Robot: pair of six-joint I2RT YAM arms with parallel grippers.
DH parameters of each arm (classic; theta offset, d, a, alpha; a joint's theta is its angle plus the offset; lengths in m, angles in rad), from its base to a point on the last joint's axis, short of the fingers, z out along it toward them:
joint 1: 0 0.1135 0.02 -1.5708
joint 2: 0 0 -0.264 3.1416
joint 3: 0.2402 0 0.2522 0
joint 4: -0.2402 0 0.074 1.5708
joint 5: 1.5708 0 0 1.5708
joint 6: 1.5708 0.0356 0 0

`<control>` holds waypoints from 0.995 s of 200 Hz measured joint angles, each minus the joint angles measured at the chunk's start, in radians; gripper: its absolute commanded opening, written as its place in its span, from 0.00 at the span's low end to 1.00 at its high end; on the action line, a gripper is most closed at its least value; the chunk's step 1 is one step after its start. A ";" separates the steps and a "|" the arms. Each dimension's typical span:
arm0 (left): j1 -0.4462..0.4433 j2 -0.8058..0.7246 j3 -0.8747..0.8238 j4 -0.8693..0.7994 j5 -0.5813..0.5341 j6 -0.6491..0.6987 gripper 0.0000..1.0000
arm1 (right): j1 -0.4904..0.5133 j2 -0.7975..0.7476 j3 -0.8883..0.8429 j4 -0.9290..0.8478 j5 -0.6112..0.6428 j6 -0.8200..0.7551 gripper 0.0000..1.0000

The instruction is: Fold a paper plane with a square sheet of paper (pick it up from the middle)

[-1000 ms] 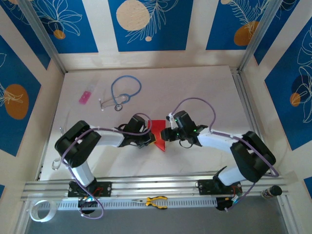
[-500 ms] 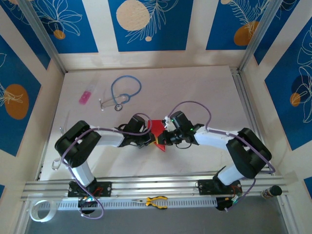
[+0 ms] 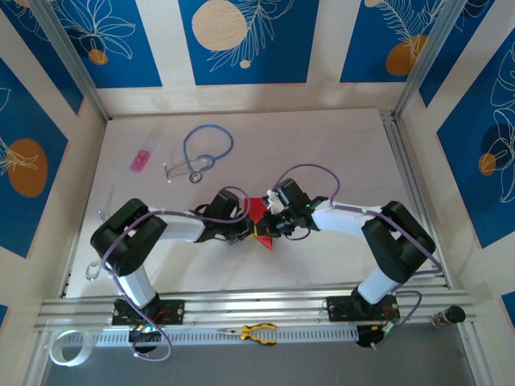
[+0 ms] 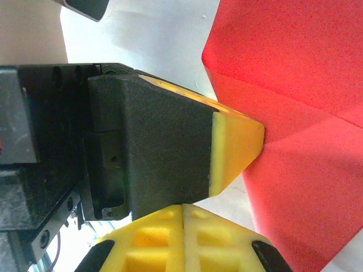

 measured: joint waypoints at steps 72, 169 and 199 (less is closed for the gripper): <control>0.000 0.000 0.000 0.002 0.002 0.008 0.00 | -0.002 -0.056 -0.060 -0.004 0.010 0.020 0.01; 0.000 0.005 0.000 0.013 0.003 0.011 0.00 | -0.007 0.016 -0.042 -0.003 0.002 0.060 0.01; 0.000 0.006 0.000 0.015 0.003 0.013 0.00 | -0.007 0.037 -0.035 -0.003 0.011 0.067 0.01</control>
